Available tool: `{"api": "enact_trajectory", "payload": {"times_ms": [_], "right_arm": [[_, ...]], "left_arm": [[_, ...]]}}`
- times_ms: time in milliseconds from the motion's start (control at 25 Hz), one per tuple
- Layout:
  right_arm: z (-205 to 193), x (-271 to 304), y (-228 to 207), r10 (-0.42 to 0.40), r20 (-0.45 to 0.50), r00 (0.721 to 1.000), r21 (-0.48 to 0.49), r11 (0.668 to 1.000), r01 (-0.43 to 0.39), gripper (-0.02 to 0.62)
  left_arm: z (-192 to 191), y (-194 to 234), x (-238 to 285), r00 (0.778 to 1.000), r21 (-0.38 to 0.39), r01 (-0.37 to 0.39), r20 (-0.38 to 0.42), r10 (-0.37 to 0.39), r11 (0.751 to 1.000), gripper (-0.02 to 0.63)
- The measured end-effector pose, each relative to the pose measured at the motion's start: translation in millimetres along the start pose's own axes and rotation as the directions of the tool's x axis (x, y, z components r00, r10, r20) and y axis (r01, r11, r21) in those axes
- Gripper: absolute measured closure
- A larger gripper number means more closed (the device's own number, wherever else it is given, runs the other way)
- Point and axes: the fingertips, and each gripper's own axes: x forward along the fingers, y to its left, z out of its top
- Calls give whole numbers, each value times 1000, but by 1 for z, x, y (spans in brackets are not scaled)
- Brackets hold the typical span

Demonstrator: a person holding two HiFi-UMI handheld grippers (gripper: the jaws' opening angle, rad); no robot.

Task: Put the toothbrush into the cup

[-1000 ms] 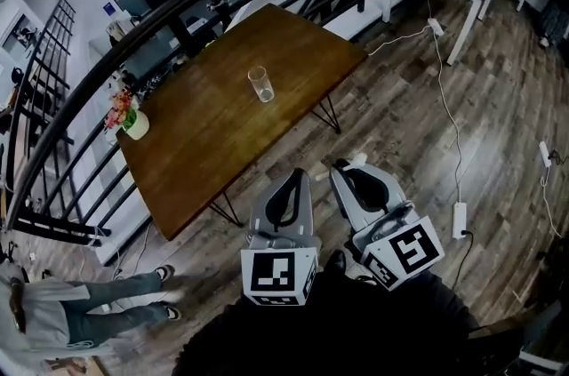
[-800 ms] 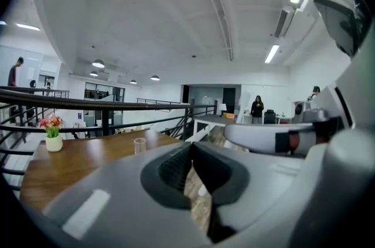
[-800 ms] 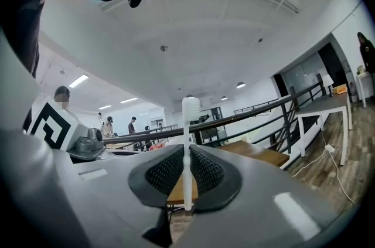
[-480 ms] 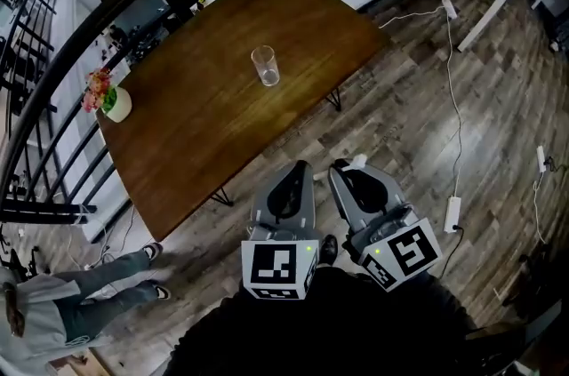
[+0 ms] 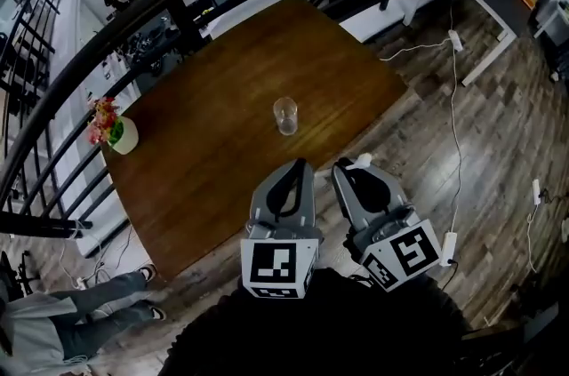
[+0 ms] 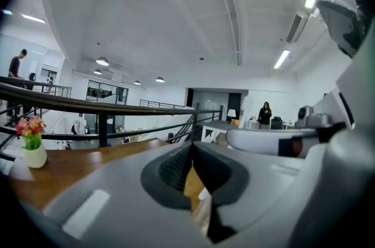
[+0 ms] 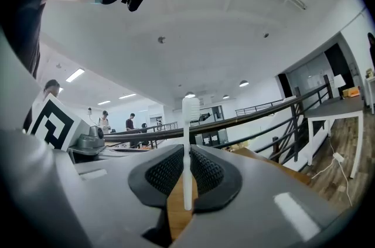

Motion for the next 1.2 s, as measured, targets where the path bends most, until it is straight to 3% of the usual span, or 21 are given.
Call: {"api": "enact_trajectory", "payload": {"times_ms": [360, 640, 960, 1200], "right_arm": [[47, 78, 8, 57, 71, 996, -105, 993, -49, 560], [64, 102, 1, 77, 91, 993, -143, 988, -63, 560], [62, 126, -26, 113, 74, 991, -122, 987, -104, 560], [34, 162, -39, 145, -18, 989, -77, 986, -145, 560]], "left_arm": [[57, 59, 34, 993, 35, -16, 114, 12, 999, 597], [75, 74, 54, 987, 49, -25, 158, 17, 998, 598], [75, 84, 93, 989, 25, -58, 137, 54, 998, 598], [48, 113, 115, 994, -34, -99, 46, 101, 994, 598]]}}
